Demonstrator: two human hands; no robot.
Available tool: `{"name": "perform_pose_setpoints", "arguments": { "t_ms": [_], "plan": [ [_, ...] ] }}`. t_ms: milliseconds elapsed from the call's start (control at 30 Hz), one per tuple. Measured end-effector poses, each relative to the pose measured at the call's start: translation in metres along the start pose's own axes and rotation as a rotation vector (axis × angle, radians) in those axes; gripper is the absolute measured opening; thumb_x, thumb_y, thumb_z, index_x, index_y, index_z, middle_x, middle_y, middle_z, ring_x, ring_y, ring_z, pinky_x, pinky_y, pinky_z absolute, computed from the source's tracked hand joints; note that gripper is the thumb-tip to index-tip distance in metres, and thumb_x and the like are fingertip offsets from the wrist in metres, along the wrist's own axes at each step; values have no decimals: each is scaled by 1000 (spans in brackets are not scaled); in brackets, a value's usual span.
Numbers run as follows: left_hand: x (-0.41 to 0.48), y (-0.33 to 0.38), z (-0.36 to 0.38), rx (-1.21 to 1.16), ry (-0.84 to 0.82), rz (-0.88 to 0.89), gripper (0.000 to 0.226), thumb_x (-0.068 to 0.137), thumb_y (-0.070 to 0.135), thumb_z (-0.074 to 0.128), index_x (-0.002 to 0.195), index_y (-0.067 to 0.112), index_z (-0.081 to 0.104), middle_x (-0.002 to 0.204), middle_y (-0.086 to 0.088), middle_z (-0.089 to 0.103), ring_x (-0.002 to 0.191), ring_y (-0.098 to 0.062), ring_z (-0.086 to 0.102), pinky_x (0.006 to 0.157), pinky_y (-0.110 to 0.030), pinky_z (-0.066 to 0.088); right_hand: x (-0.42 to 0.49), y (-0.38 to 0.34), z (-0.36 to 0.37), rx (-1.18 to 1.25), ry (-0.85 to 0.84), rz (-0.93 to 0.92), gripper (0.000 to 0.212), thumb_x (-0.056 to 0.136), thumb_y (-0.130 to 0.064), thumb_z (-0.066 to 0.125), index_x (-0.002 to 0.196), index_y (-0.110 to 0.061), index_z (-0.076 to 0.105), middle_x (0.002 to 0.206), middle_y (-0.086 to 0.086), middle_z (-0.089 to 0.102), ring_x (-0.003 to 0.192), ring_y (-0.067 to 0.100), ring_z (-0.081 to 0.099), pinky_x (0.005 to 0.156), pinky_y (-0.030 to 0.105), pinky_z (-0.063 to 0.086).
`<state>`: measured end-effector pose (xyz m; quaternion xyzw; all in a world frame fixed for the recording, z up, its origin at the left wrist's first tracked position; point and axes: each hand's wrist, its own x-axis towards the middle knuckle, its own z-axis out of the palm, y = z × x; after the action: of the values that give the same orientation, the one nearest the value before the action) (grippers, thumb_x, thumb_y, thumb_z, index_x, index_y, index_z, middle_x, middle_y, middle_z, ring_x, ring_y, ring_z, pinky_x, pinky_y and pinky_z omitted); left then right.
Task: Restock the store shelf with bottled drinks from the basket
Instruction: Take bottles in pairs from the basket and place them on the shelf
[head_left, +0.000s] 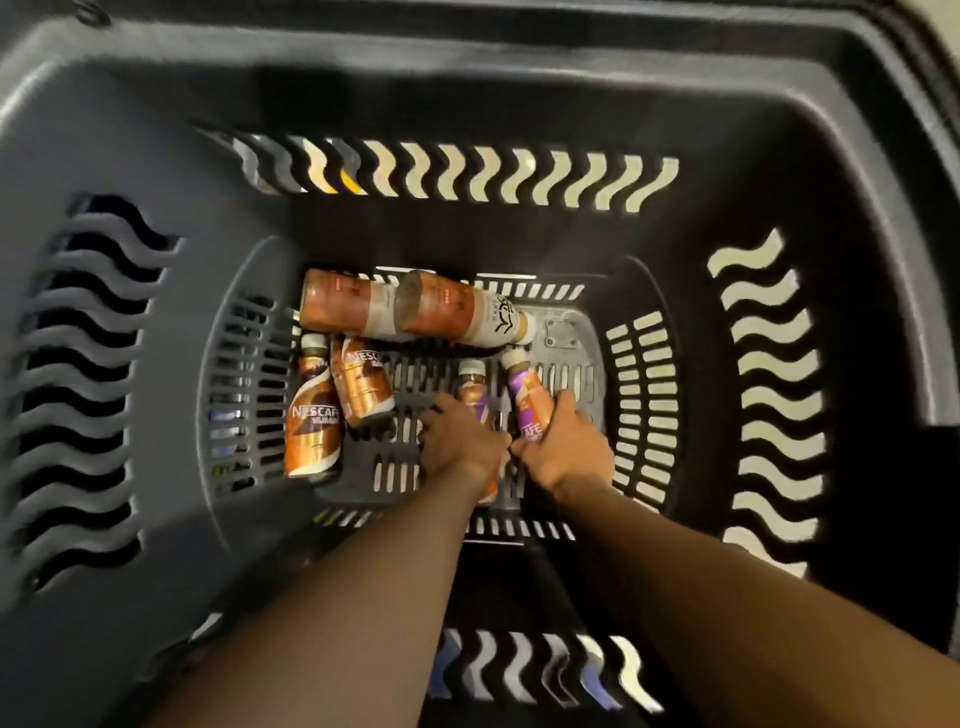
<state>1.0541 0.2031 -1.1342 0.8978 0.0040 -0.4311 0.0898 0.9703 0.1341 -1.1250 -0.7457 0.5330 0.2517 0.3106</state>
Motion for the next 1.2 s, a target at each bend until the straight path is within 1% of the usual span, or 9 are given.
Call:
{"name": "perform_pose_setpoints", "arguments": {
  "t_ms": [133, 300, 500, 633, 733, 800, 1000, 1100, 1200],
  "plan": [
    [-17, -16, -19, 72, -25, 41, 67, 79, 36, 79, 134, 19, 44, 128, -9, 59, 118, -31, 57, 92, -43, 51, -19, -1, -24, 109, -64, 86, 68, 78, -47, 76, 131, -23, 41, 114, 5, 64, 101, 25, 62, 89, 42, 52],
    [-88, -15, -88, -115, -126, 18, 35, 82, 29, 77, 108, 24, 55, 102, 2, 63, 93, -19, 60, 79, -34, 49, -84, -11, -96, 348, -96, 117, 63, 78, -40, 79, 127, -20, 46, 112, 3, 64, 95, 20, 62, 86, 37, 54],
    [-235, 1, -205, -398, -206, 8, 25, 81, 20, 76, 102, 19, 62, 103, -4, 68, 88, -19, 61, 76, -27, 42, -213, -45, -230, 486, -101, 82, 45, 72, -34, 80, 105, -26, 50, 93, -6, 63, 81, 14, 63, 79, 38, 57],
    [-346, 20, -291, -528, -183, 67, 22, 80, 10, 73, 100, 13, 64, 89, -5, 68, 79, -21, 62, 64, -25, 44, -310, -78, -328, 516, -39, 8, 42, 75, -34, 77, 108, -19, 55, 96, 0, 65, 82, 17, 60, 73, 28, 45],
    [-437, 37, -366, -676, -159, 112, 21, 83, 9, 73, 97, 20, 62, 91, -6, 69, 79, -21, 66, 72, -32, 55, -390, -105, -400, 606, -16, -74, 43, 77, -30, 76, 112, -19, 54, 97, -1, 66, 77, 8, 61, 61, 22, 43],
    [-493, 44, -409, -737, -131, 170, 20, 85, 8, 72, 90, 24, 59, 86, -3, 68, 79, -21, 65, 72, -31, 53, -442, -119, -437, 650, -2, -137, 43, 78, -31, 77, 111, -22, 51, 95, -3, 64, 79, 7, 62, 62, 22, 46],
    [-622, 45, -504, -869, -54, 302, 23, 84, 17, 75, 102, 21, 62, 89, -4, 70, 82, -21, 68, 69, -31, 53, -569, -144, -508, 713, 22, -301, 50, 70, -39, 80, 110, -32, 50, 101, -4, 67, 89, 16, 68, 83, 43, 58],
    [-676, 29, -533, -950, 9, 318, 25, 84, 19, 74, 104, 25, 59, 91, -3, 69, 81, -18, 69, 68, -32, 55, -626, -147, -530, 731, -4, -367, 54, 70, -42, 83, 112, -29, 52, 99, -4, 66, 87, 15, 67, 80, 38, 58],
    [-722, 8, -550, -1035, 95, 303, 27, 80, 31, 77, 99, 28, 58, 96, -8, 70, 87, -26, 70, 83, -48, 58, -673, -150, -547, 751, -49, -445, 57, 70, -44, 83, 114, -23, 54, 97, -2, 67, 82, 12, 67, 68, 26, 55]
  ]
}}
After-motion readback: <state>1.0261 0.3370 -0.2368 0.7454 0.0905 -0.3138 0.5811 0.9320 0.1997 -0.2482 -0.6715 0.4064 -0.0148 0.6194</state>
